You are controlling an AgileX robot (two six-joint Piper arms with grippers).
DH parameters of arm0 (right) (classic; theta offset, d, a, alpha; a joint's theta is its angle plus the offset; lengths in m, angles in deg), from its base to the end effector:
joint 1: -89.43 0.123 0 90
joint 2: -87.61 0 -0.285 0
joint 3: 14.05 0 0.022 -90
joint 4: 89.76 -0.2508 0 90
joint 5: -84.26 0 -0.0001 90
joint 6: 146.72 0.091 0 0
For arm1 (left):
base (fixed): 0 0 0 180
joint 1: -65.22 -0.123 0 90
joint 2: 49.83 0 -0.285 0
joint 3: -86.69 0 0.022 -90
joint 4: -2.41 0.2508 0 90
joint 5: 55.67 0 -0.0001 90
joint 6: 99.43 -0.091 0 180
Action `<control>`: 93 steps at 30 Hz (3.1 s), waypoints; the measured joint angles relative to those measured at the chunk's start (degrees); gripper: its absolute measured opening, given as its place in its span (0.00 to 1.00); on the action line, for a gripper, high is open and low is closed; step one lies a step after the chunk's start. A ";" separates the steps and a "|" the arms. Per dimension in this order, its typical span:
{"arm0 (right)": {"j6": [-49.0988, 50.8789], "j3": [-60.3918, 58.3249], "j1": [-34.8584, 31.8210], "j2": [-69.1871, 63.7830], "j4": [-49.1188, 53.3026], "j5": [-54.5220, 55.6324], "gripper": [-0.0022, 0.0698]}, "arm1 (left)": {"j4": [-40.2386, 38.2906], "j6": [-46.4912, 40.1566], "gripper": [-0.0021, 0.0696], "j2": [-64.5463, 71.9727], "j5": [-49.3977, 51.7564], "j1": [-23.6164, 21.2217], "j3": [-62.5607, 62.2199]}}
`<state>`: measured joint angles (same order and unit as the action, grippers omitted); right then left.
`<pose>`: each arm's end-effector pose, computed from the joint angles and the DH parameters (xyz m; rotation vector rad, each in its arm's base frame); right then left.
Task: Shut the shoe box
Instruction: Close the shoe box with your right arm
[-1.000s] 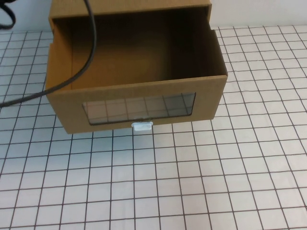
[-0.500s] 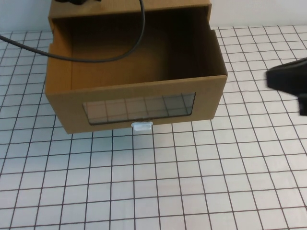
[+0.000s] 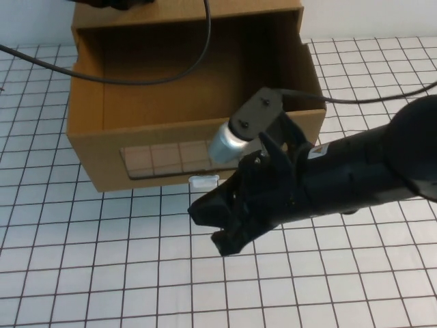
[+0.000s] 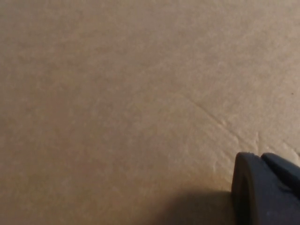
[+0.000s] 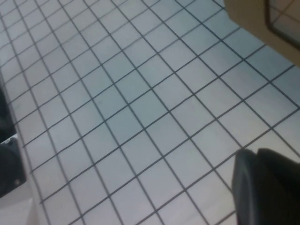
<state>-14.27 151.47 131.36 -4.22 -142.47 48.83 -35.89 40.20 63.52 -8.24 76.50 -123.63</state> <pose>0.2086 0.2438 0.3070 -1.0905 2.0658 0.9157 0.4103 -0.1242 0.3921 0.6971 2.0066 -0.4992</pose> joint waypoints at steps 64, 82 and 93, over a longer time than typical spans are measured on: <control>-4.49 43.30 -6.37 -27.02 7.79 1.23 0.01 | -2.16 0.00 0.02 0.86 -0.33 0.00 -0.08; -4.81 43.30 -6.27 -31.56 7.17 11.70 0.01 | -2.16 0.00 0.02 0.86 -0.76 0.00 -0.08; -7.46 43.30 -6.38 -28.77 7.03 4.76 0.01 | -3.45 0.00 0.02 0.73 1.16 -0.36 -0.08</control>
<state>-21.73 194.77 124.98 -32.99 -135.44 53.59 -39.34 40.20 64.26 -7.08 76.14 -123.71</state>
